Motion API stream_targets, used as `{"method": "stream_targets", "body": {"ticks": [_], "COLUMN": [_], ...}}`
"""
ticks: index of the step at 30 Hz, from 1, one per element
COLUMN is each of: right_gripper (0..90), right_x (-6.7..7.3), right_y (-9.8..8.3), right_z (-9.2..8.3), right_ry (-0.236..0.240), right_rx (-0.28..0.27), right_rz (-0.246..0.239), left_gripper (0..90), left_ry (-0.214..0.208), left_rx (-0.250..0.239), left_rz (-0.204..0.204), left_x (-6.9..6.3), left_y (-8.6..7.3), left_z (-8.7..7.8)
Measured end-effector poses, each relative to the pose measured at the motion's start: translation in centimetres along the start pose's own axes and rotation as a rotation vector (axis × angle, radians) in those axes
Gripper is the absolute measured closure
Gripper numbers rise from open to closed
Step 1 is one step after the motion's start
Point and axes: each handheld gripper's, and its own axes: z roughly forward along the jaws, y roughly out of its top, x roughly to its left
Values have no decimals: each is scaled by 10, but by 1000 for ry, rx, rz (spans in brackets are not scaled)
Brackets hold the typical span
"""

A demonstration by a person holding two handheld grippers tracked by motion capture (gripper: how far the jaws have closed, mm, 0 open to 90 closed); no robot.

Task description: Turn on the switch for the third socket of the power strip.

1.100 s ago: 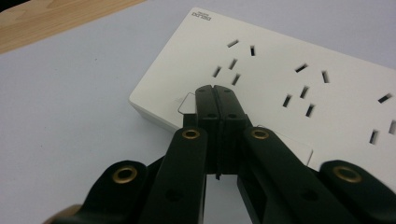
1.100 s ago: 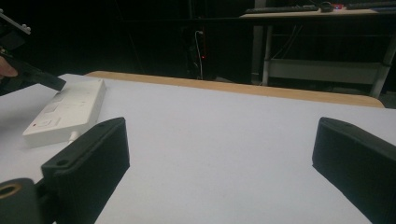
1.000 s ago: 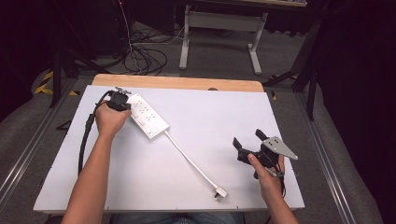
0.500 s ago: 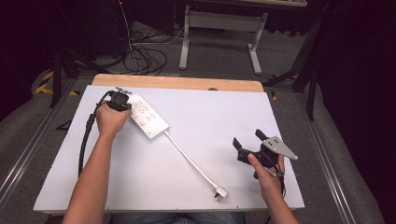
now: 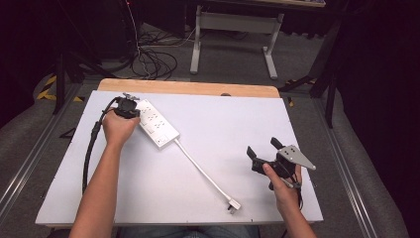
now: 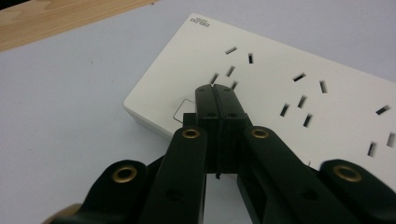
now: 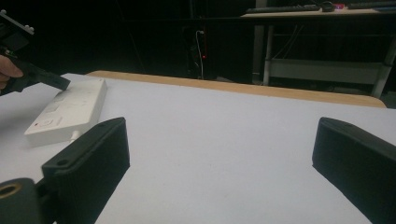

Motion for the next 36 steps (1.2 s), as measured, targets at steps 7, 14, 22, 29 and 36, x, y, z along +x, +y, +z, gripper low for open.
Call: {"method": "stream_targets", "body": {"ticks": [7, 14, 22, 29, 36], "right_gripper": [45, 45, 45, 45, 45], "right_x": [0, 1, 3, 3, 3], "right_y": [0, 1, 2, 1, 1], "right_z": [-1, -1, -4, -3, -2], "right_ry": [0, 0, -1, -1, 1], "right_rx": [-6, -8, -11, -9, -4], "right_rz": [4, 2, -2, -2, -1], "left_gripper": [900, 900, 900, 900, 900], "left_ry": [13, 5, 11, 27, 42], "left_rx": [-1, 0, -23, -52, -113], "left_rz": [7, 3, 2, 52, 50], "left_x": [-3, -2, -2, -3, 10], "left_y": [-2, -2, -4, -7, -12], "left_z": [1, 1, 2, 3, -7]}}
